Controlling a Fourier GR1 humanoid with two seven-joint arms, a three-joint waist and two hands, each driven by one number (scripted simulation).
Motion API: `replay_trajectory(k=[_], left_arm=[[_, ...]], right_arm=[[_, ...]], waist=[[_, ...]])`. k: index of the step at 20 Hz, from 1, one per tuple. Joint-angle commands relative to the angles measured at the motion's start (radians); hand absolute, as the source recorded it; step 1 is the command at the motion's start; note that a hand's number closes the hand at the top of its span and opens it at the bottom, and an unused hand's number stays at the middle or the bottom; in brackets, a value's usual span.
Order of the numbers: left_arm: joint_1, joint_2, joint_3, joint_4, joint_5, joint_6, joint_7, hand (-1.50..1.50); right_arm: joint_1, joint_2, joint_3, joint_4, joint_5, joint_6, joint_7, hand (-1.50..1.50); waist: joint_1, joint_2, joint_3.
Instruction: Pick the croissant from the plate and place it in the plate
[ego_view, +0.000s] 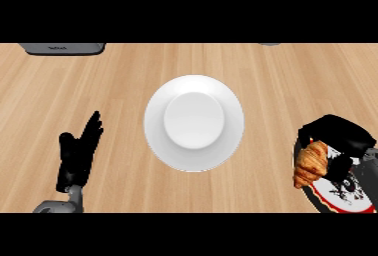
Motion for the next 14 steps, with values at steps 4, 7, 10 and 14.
replay_trajectory(k=[4, 7, 10, 14], left_arm=[[-0.011, -0.009, -0.017, 0.002, -0.002, -0.013, 0.004, 0.00], [-0.009, -0.018, -0.035, 0.016, -0.016, -0.012, -0.007, 0.00], [-0.051, -0.013, -0.034, 0.005, -0.023, -0.011, 0.013, 0.00], [-0.042, -0.019, -0.038, 0.020, -0.026, -0.012, 0.007, 0.00]], right_arm=[[-0.070, 0.472, 0.090, -0.161, 0.053, -0.074, 0.463, 1.50], [-0.095, 0.549, 0.166, -0.176, 0.018, -0.166, 0.617, 1.50], [-0.144, 0.554, 0.272, -0.216, -0.024, -0.286, 0.797, 1.50], [-0.235, 0.557, 0.377, -0.315, -0.022, -0.449, 1.049, 1.50]], waist=[[0.024, -0.009, -0.002], [0.065, -0.004, 0.000], [0.080, -0.003, 0.002], [0.069, -0.008, 0.000]])
